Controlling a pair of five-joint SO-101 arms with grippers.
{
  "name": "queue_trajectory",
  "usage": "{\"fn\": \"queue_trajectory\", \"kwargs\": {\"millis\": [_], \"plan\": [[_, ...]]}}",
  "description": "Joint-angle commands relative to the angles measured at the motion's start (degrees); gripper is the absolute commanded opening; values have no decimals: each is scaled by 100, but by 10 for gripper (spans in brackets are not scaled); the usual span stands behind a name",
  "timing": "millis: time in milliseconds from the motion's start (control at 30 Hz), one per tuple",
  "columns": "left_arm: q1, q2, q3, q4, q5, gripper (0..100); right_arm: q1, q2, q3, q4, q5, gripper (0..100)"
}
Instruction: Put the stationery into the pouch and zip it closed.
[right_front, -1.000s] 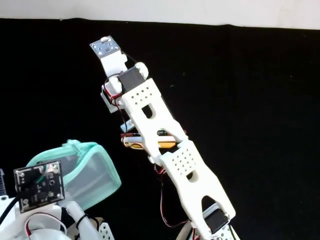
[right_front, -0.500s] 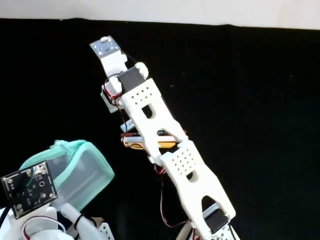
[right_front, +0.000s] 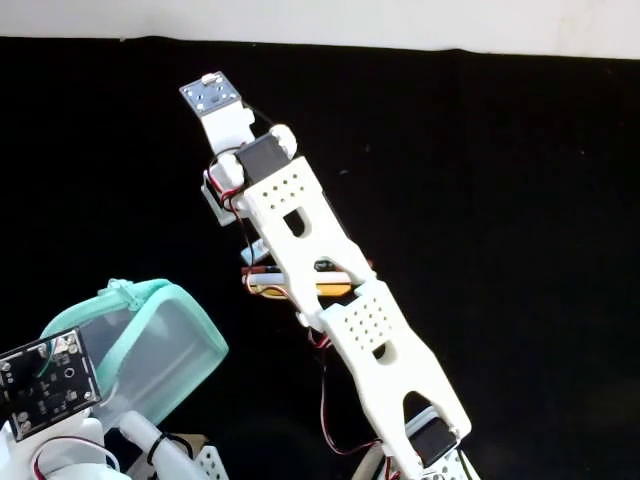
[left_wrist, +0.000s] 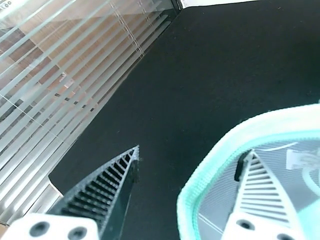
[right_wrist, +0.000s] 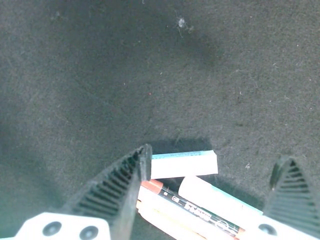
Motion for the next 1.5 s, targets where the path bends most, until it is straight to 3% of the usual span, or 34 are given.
{"fn": "queue_trajectory", "kwargs": {"millis": [0,267,433,667,967,1200,1467], "plan": [[-57,40,778,193,-343,309,-40,-75,-13,57,-26,372],[-48,40,1508,193,-1451,120,-40,-75,-13,57,-26,372],[-40,40,1684,193,-1705,5,-40,-75,-13,57,-26,372],[-40,40,1631,185,-1714,7,-40,-75,-13,57,-26,372],[-4,110,171,-35,-1688,7,-40,-75,-13,57,-26,372],[787,242,-532,-79,-905,7,-40,-75,-13,57,-26,372],[1455,2079,-2070,-255,-668,7,-13,-75,-13,57,-26,372]]}}
